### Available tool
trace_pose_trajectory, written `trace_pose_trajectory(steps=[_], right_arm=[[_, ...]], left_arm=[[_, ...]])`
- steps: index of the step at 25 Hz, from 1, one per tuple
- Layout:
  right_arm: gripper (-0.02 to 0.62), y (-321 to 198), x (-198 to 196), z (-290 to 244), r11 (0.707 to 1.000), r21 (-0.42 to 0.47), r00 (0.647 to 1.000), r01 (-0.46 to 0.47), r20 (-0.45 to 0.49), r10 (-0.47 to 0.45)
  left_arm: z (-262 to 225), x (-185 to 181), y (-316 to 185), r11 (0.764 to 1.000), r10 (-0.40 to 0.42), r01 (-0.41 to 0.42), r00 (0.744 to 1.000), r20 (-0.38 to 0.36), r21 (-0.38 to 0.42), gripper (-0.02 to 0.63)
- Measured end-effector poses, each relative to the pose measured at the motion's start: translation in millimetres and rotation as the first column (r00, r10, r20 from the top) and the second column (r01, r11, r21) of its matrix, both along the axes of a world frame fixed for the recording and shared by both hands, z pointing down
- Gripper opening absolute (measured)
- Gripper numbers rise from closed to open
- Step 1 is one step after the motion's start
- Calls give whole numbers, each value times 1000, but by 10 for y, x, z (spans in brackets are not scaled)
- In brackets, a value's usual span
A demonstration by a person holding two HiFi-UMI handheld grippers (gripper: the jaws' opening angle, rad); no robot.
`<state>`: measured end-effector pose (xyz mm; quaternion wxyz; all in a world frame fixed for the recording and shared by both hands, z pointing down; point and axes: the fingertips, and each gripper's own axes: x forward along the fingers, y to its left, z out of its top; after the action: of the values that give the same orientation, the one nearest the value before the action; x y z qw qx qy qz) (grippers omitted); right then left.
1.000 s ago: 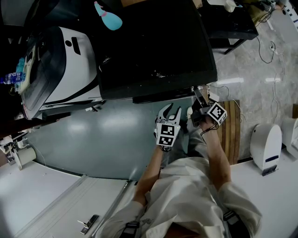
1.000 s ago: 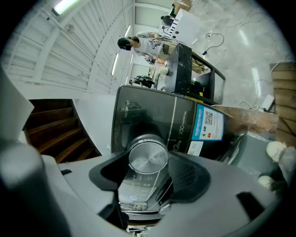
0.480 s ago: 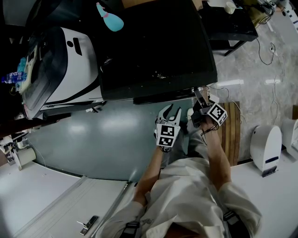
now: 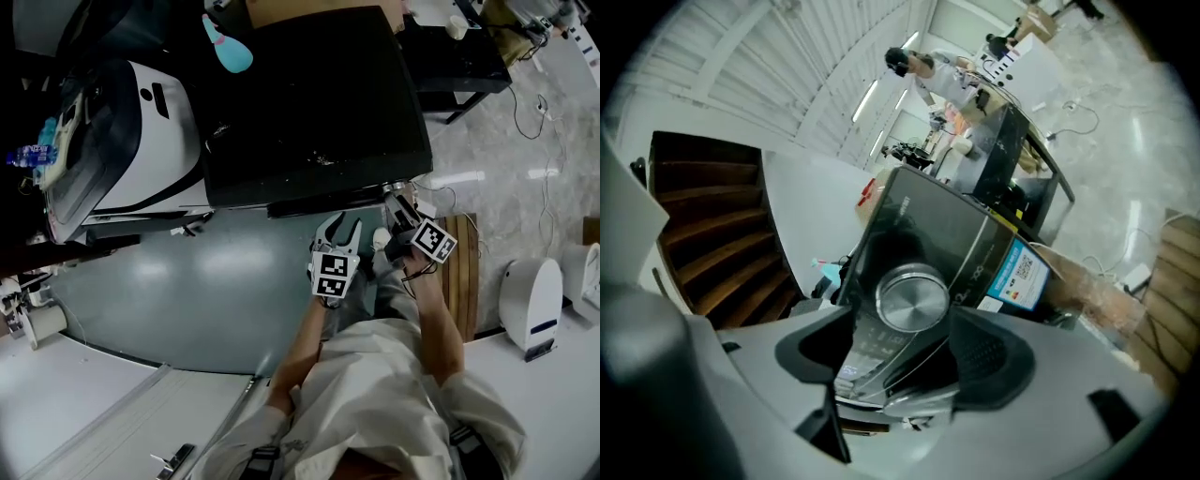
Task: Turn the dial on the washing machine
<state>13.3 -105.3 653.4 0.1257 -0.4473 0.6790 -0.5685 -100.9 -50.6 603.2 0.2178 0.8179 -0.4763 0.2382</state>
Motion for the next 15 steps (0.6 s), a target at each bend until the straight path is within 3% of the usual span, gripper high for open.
trace_pose_trajectory(steps=[4, 7, 15], right_arm=[[305, 84, -39, -203, 994, 71, 986, 89, -148, -78], [293, 124, -69, -418, 977, 134, 952, 164, -281, -121], [272, 276, -255, -1046, 892, 254, 792, 374, -589, -164]], left_arm=[[-113, -51, -42, 1000, 2, -2, 1000, -8, 27, 144], [-222, -86, -63, 999, 5, -4, 1000, -17, 52, 144], [-565, -258, -79, 992, 10, -6, 1000, -28, 128, 144]])
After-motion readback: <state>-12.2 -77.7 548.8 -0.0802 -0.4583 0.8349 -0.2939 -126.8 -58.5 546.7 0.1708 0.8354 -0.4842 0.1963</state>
